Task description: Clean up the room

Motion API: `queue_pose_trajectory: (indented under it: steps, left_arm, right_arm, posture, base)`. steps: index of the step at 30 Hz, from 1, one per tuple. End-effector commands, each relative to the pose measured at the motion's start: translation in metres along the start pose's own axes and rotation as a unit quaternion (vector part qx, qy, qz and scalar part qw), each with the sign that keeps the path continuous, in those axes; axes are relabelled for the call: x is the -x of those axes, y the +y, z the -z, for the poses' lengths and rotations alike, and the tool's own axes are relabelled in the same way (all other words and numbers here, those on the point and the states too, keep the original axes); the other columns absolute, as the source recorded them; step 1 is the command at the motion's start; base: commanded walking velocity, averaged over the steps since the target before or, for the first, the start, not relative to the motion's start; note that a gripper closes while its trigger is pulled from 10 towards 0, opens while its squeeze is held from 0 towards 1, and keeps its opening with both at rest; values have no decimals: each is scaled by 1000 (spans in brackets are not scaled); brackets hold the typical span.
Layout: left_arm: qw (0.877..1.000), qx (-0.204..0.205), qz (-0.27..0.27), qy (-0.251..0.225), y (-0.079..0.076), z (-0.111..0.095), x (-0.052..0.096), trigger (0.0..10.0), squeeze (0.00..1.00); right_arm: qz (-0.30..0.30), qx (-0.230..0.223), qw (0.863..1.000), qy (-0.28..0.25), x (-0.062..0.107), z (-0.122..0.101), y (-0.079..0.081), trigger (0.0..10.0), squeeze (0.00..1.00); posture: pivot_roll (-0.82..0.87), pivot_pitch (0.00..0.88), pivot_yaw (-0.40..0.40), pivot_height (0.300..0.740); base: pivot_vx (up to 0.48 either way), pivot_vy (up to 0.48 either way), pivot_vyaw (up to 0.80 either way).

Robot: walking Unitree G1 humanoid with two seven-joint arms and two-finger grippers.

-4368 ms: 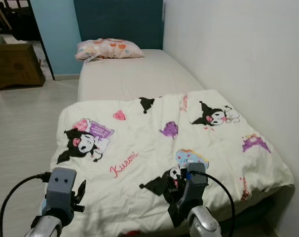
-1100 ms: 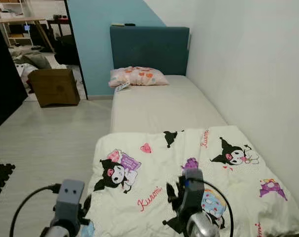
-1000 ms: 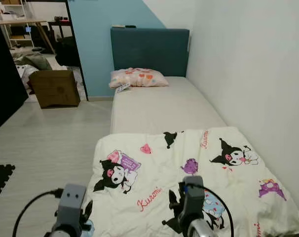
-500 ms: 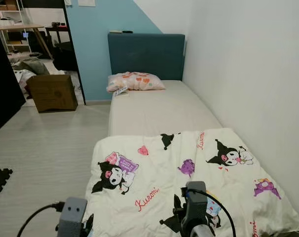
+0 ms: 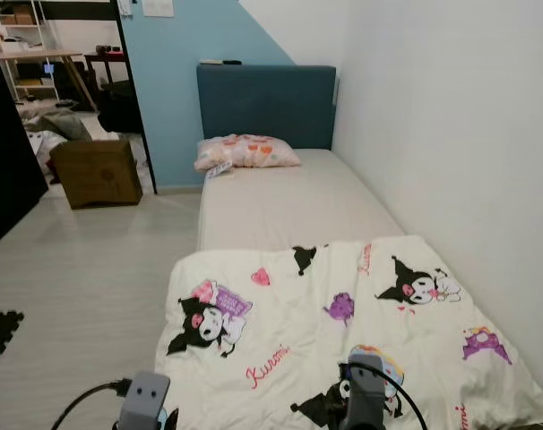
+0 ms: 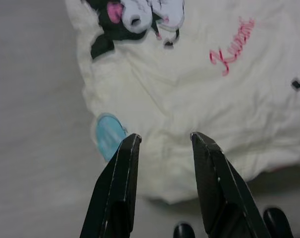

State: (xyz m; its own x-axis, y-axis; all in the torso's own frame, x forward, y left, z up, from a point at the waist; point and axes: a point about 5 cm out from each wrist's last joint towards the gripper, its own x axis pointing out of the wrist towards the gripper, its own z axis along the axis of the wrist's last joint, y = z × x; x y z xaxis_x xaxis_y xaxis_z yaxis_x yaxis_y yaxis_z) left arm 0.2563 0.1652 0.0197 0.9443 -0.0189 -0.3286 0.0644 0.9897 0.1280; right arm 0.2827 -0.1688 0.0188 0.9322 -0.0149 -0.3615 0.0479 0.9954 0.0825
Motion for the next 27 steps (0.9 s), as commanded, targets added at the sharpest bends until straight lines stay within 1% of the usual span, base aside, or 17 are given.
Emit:
queue_pose_trajectory:
  steps: [1, 3, 4, 7, 9, 10, 12, 13, 16, 18, 20, 23, 27]
  left_arm:
    - [1000, 1, 1, 18, 1, 10, 2, 10000, 0]
    - [998, -4, -1, 61, 1, 28, -1, 10000, 0]
    - [997, -6, 1, 74, 0, 33, -2, 10000, 0]
    - [996, -5, 3, 85, -1, 37, -3, 10000, 0]
    - [995, -1, 3, 100, -3, 40, -5, 10000, 0]
    - [994, 6, 0, 105, -3, 41, -6, 10000, 0]
    - [994, 6, 0, 105, -3, 41, -6, 10000, 0]
    - [994, 12, -6, 105, -3, 41, -7, 10000, 0]
    - [995, 14, -13, 93, -1, 39, -7, 10000, 0]
    - [997, 12, -15, 74, 1, 35, -7, 10000, 0]
    - [997, 12, -15, 74, 1, 35, -7, 10000, 0]
    - [998, 17, -19, 55, 4, 31, -7, 10000, 0]
    - [998, 17, -21, 50, 4, 31, -7, 10000, 0]
  right_arm:
    - [4, -4, 1000, 14, 2, 9, -1, 10000, 0]
    - [-10, 15, 999, 48, 2, 24, 3, 10000, 0]
    - [-15, 22, 998, 60, 2, 28, 5, 10000, 0]
    - [-19, 26, 997, 72, 2, 32, 7, 10000, 0]
    - [-23, 37, 995, 93, 0, 38, 10, 10000, 0]
    - [-19, 31, 994, 107, 0, 42, 10, 10000, 0]
    - [-19, 31, 994, 107, 0, 42, 10, 10000, 0]
    - [-15, 27, 993, 112, 0, 43, 9, 10000, 0]
    - [-11, 17, 994, 106, -1, 42, 6, 10000, 0]
    - [-17, 15, 996, 87, -2, 37, 5, 10000, 0]
    - [-17, 15, 996, 87, -2, 37, 5, 10000, 0]
    - [-25, 19, 998, 63, -4, 30, 5, 10000, 0]
    - [-31, 15, 998, 53, -5, 28, 6, 10000, 0]
  posture:
    - [53, 113, -39, 688]
    - [42, 104, -35, 688]
    - [42, 104, -35, 688]
    - [39, 101, -33, 688]
    - [32, 98, -32, 688]
    - [29, 98, -31, 688]
    - [29, 98, -31, 688]
    - [30, 98, -32, 688]
    - [31, 98, -36, 688]
    - [37, 103, -39, 688]
    - [37, 103, -39, 688]
    - [44, 108, -48, 688]
    - [44, 108, -49, 688]
  base:
    - [0, 0, 0]
    - [0, 0, 0]
    - [0, 0, 0]
    - [0, 0, 0]
    - [0, 0, 0]
    - [0, 0, 0]
    - [0, 0, 0]
    - [0, 0, 0]
    - [0, 0, 0]
    - [0, 0, 0]
    - [0, 0, 0]
    - [0, 0, 0]
    - [0, 0, 0]
